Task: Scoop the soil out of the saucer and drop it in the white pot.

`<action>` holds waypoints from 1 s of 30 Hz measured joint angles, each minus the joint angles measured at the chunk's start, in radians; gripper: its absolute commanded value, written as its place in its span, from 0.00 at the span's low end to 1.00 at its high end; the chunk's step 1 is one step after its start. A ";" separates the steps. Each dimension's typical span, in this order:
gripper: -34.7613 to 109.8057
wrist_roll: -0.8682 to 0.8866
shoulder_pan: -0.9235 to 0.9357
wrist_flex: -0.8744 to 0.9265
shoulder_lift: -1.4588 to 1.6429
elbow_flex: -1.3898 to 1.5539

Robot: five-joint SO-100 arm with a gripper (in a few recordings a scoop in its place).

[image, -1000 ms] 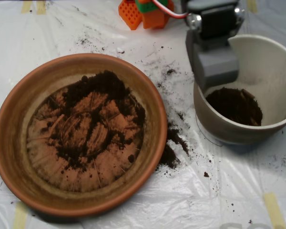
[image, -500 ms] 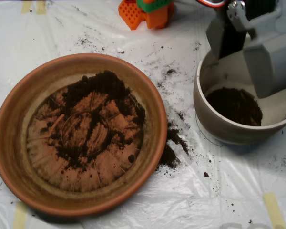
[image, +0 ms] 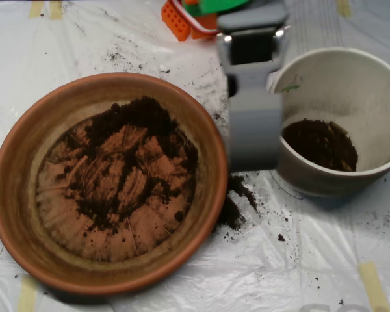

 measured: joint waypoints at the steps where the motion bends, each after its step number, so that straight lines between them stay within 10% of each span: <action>1: 0.52 -0.006 0.038 -0.049 0.034 0.084; 12: 0.50 -0.209 0.264 -0.397 0.184 0.718; 30: 0.47 -0.706 0.328 -0.488 0.196 0.951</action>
